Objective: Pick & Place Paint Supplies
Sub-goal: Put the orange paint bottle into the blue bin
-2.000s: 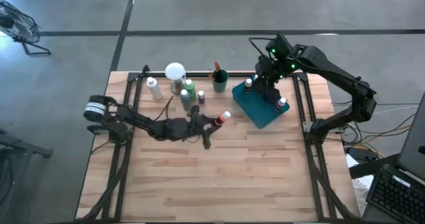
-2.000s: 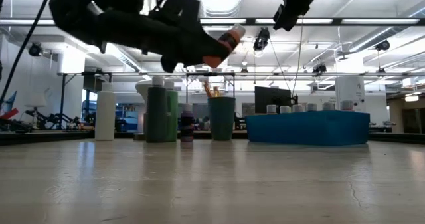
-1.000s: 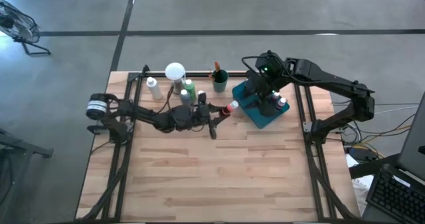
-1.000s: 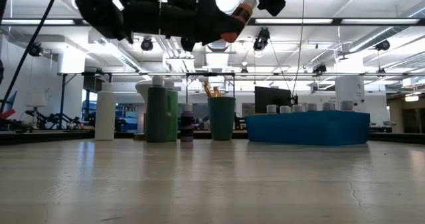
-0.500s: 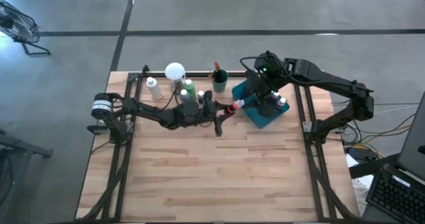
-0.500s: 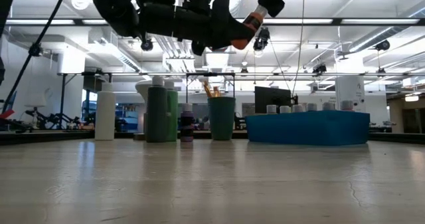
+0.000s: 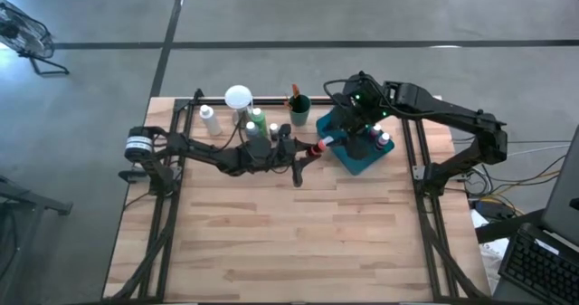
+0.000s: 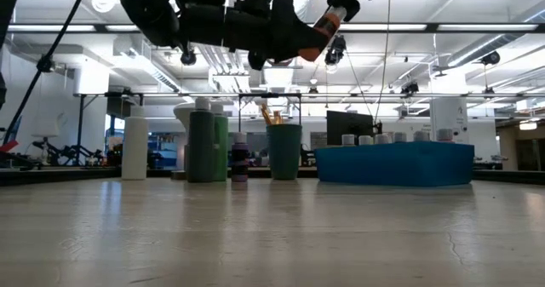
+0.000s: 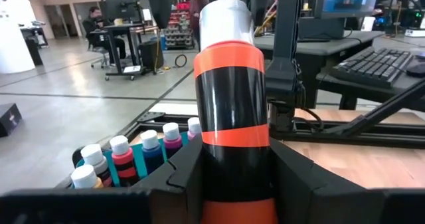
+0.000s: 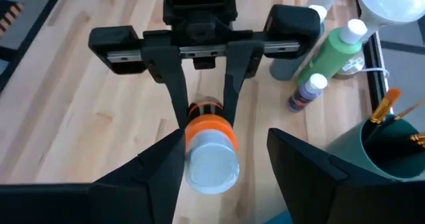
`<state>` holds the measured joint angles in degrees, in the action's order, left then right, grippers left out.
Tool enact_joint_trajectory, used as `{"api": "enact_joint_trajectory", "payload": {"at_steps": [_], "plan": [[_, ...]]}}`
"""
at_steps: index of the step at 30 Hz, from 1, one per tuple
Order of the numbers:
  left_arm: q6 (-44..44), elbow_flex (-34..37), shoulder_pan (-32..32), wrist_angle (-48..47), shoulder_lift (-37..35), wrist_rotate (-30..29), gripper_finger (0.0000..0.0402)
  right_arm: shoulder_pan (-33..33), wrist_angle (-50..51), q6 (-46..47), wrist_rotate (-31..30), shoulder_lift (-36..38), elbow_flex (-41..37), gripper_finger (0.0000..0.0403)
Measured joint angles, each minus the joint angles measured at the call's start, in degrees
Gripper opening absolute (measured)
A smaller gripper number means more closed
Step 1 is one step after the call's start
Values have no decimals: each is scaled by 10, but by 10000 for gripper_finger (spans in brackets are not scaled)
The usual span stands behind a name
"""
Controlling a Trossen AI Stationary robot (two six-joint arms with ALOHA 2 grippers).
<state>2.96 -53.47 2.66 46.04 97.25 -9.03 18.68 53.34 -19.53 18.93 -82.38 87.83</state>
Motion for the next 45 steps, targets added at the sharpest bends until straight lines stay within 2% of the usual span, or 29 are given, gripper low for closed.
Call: {"api": "enact_joint_trajectory", "payload": {"at_steps": [7, 38, 45], "plan": [[0, 0, 0, 0, 0, -5, 131, 0, 14, 2, 2, -4, 0, 212], [4, -13, 3, -11, -1, -10, 131, -1, 20, 9, 4, -2, 0, 116], [3, -13, 4, -11, -1, -4, 131, -1, 18, 13, 6, -2, 0, 116]]}}
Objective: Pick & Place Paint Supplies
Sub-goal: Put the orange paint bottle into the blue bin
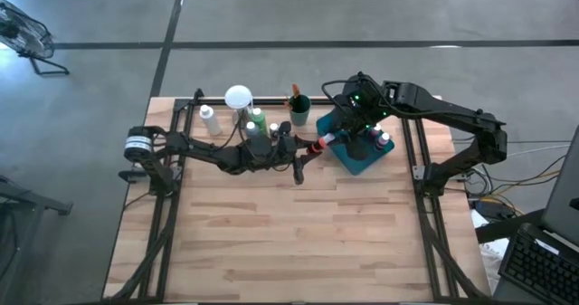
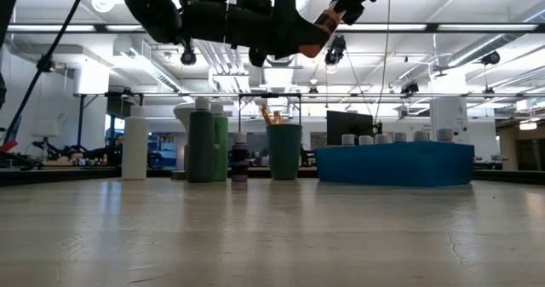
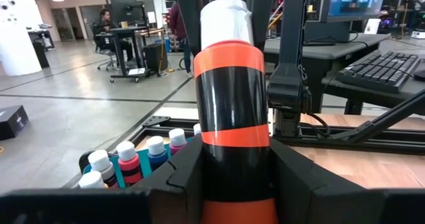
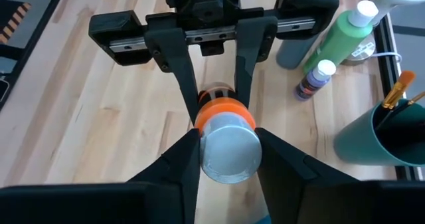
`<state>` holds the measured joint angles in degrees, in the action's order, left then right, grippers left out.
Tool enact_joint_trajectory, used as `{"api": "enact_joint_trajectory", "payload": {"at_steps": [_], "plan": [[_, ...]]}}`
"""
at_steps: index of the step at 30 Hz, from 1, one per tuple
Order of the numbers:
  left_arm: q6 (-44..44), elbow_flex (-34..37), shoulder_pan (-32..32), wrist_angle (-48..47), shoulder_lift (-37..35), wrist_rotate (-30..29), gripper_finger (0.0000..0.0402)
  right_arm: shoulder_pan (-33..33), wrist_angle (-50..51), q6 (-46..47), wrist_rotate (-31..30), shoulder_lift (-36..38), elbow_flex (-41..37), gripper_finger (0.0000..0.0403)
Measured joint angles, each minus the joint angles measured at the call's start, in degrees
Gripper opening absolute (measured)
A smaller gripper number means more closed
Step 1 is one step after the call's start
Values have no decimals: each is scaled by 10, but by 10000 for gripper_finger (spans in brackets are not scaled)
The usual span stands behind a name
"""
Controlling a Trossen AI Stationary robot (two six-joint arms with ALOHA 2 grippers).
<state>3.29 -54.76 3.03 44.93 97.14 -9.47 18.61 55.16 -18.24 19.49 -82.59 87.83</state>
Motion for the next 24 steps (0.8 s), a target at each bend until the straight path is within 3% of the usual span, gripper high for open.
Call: {"api": "enact_joint_trajectory", "payload": {"at_steps": [13, 19, 24], "plan": [[-3, 0, 0, 0, 0, 3, 143, 0, 3, 3, 0, 0, 0, 116], [12, -19, -2, -37, 0, -26, 185, 0, 3, 1, -3, 0, 0, 116], [19, -48, -2, -112, -1, -26, 243, 0, 9, 1, -4, 0, 0, 116]]}}
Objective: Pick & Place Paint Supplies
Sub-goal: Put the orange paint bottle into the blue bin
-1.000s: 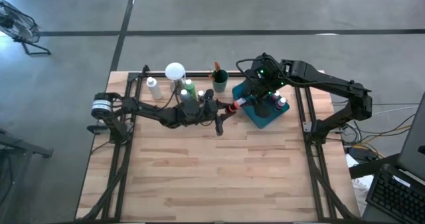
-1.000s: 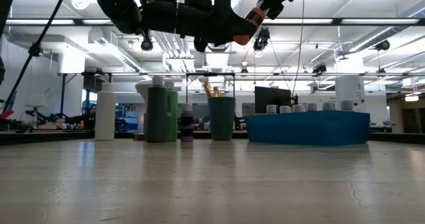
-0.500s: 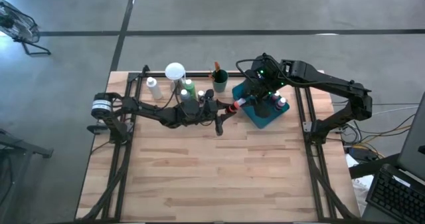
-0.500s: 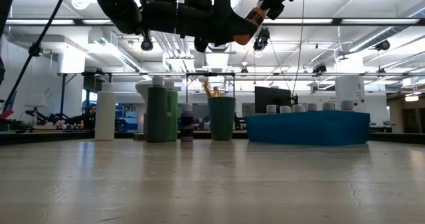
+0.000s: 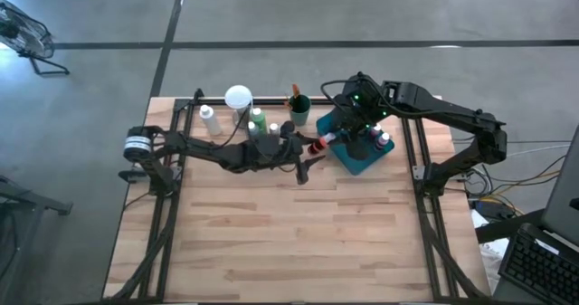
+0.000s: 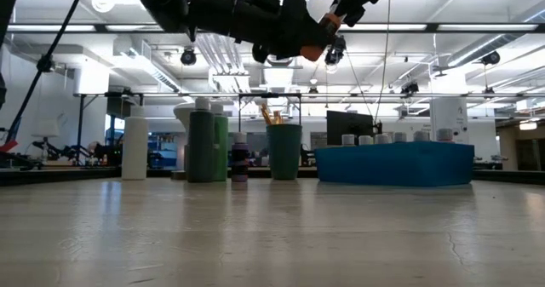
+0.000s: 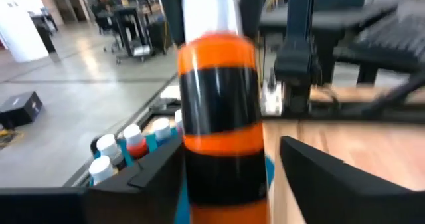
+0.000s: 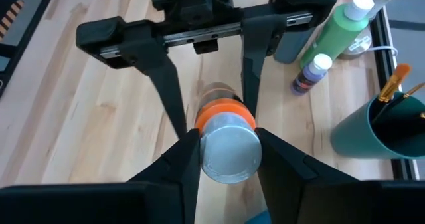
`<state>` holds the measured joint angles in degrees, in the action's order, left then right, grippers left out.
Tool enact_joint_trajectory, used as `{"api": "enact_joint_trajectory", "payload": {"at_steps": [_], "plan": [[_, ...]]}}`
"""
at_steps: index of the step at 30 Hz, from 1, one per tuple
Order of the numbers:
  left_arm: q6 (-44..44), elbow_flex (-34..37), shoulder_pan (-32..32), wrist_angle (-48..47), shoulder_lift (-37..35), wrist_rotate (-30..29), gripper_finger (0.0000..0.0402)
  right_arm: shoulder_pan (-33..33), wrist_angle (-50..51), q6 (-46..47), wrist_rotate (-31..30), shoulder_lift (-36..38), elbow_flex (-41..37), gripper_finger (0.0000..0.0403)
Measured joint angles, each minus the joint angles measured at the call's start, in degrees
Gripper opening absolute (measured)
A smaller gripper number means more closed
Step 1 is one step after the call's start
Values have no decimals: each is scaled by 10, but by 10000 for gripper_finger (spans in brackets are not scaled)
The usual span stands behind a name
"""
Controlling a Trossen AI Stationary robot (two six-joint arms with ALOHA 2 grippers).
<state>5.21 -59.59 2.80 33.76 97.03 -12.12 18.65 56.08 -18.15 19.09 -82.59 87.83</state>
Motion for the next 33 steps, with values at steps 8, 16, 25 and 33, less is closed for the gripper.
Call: {"api": "enact_joint_trajectory", "payload": {"at_steps": [8, 16, 25, 33], "plan": [[16, 1, 2, -68, -36, -60, 315, 1, 37, 5, -39, 2, 0, 116], [23, 33, 4, -72, -63, -154, 312, 1, 93, 80, -170, 4, 0, 116], [25, 60, 5, -100, -64, -150, 312, 32, 149, -69, -205, 3, 0, 116], [22, 60, 5, -100, -66, -148, 311, 123, 155, -147, -204, -11, -1, 116]]}}
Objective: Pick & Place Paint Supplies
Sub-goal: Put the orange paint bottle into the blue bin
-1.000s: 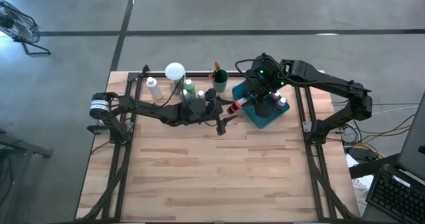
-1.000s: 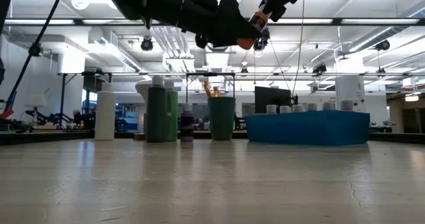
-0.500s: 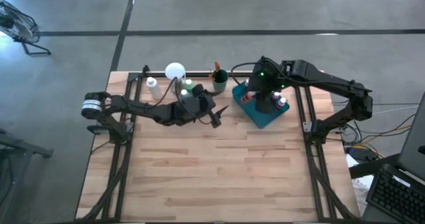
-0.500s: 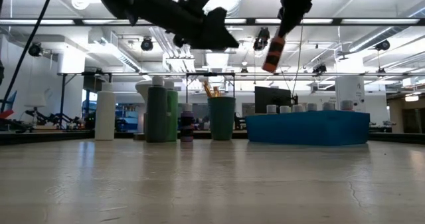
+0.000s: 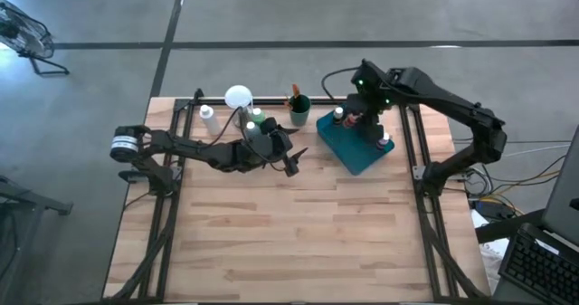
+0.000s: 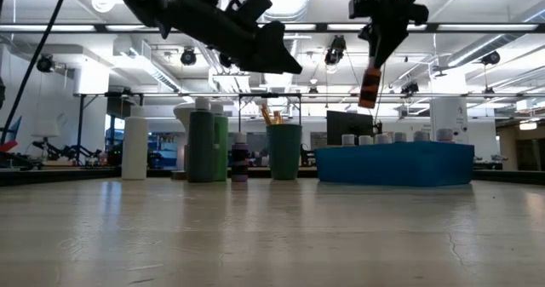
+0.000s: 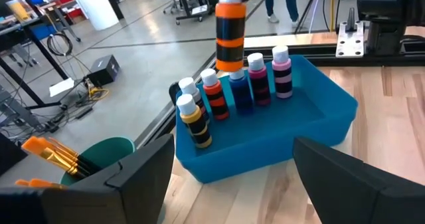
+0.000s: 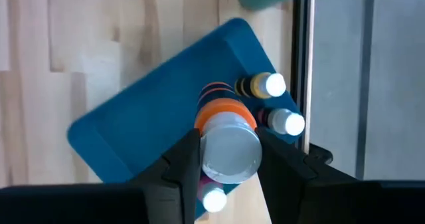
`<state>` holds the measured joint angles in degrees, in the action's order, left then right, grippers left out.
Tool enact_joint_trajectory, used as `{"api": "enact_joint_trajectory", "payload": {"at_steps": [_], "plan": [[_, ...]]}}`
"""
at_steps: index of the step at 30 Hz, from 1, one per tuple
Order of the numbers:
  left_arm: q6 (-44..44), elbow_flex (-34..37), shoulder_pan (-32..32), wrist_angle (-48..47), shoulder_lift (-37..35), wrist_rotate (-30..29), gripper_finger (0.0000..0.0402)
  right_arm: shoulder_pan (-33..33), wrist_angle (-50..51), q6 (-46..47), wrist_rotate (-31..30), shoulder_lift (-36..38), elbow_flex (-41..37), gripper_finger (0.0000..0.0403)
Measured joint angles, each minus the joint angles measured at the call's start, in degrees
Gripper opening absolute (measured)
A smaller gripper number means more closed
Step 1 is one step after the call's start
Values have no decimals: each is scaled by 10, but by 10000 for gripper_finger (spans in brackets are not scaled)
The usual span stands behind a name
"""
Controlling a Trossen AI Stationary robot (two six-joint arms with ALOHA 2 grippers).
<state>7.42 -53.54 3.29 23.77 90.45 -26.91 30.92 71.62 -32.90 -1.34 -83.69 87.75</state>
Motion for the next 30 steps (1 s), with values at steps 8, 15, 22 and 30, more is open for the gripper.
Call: {"api": "enact_joint_trajectory", "payload": {"at_steps": [8, 15, 22, 30], "plan": [[-1, 0, 0, -2, -2, 0, 310, 42, 1, -66, 21, -65, -1, 116], [-1, 0, 0, -3, -2, 0, 310, 71, -23, -85, 31, -119, -1, 116], [-1, 1, 0, -3, -2, 0, 310, 78, -46, -93, 35, -157, -1, 116], [-1, 3, 0, -3, -2, 0, 310, 79, -58, -107, 43, -173, -1, 116]]}}
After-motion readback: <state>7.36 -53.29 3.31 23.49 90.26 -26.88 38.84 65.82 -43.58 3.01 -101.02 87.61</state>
